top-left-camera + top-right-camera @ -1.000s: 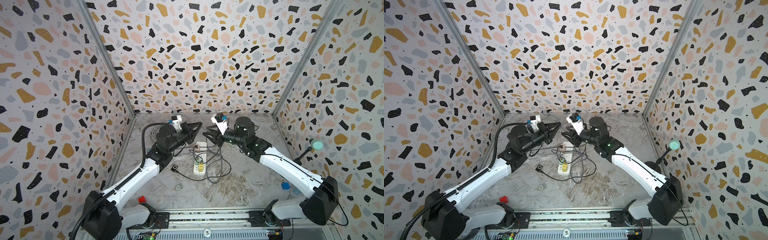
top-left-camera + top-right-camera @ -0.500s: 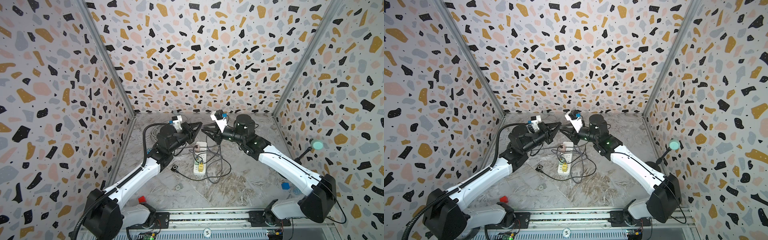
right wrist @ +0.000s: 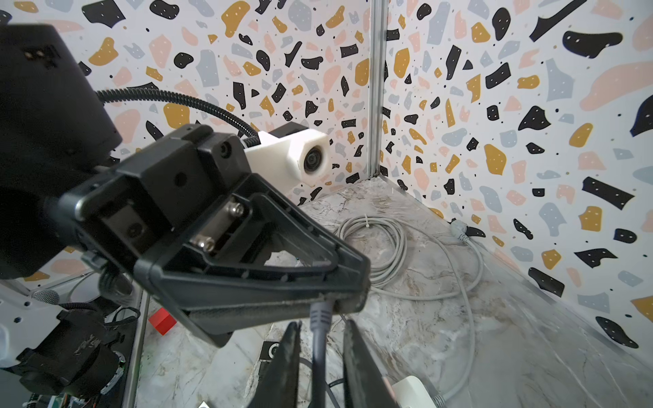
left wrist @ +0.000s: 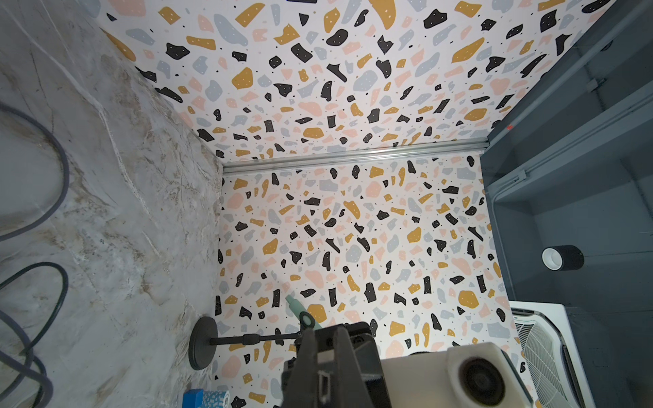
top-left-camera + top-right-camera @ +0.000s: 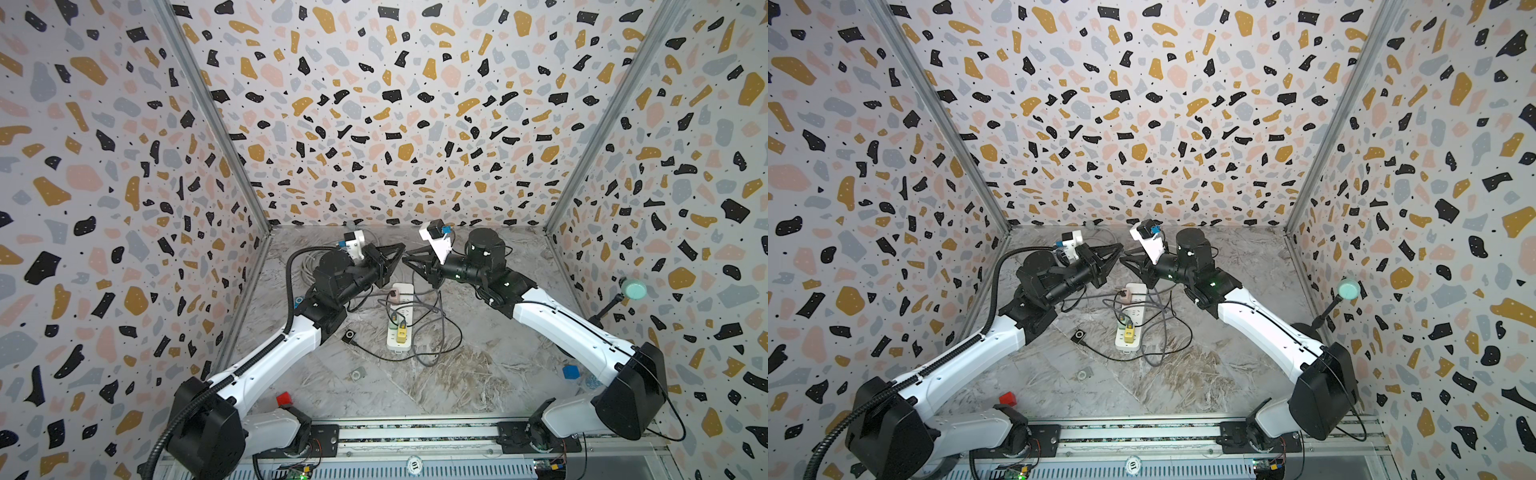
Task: Charge mp3
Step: Pick up the charging cable from the center of the board.
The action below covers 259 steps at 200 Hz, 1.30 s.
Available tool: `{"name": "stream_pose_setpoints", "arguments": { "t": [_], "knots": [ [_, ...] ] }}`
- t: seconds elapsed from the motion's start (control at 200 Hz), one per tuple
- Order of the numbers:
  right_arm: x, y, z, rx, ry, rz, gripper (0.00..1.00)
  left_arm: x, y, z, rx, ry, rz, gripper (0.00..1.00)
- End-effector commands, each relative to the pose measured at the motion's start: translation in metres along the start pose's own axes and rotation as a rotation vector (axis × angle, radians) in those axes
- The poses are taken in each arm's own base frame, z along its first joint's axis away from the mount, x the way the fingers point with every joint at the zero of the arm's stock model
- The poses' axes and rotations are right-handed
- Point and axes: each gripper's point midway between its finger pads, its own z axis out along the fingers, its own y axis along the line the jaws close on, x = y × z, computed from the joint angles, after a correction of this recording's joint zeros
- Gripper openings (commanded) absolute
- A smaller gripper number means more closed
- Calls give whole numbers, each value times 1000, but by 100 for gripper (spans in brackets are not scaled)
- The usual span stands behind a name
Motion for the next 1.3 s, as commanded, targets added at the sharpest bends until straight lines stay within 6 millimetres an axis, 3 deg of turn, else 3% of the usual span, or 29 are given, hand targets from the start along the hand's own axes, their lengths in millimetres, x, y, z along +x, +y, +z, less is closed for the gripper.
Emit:
{"name": "stream_pose_setpoints", "arguments": {
  "t": [0.0,0.215,0.466,0.586,0.701,0.741,0.821,0.911,1.081,1.291],
  "knots": [
    [-36,7,-11,-15,-79,-39,27,5,-8,0,49,21,17,0],
    [-35,7,-10,-17,-74,-31,22,5,-7,1,49,25,16,0],
    [-32,8,-7,-39,-60,-25,0,6,-8,0,63,24,8,0],
    [-34,10,-9,-42,-61,-29,0,6,-12,-1,87,23,3,0],
    [-29,15,-16,-39,-34,-53,0,-13,-12,-7,47,-30,84,48],
    [-24,19,-20,-40,-21,-74,0,-27,1,-12,-58,-58,159,58],
    [-17,29,-28,-11,1,-146,0,-59,3,-30,-170,-131,270,71],
    [-12,35,-37,9,11,-192,0,-77,-2,-42,-171,-174,319,74],
    [-7,45,-51,24,-12,-283,0,-61,-9,-37,-39,-96,323,72],
    [-6,47,-55,25,-3,-313,0,-58,19,-41,-161,-62,388,71]
  ]
}}
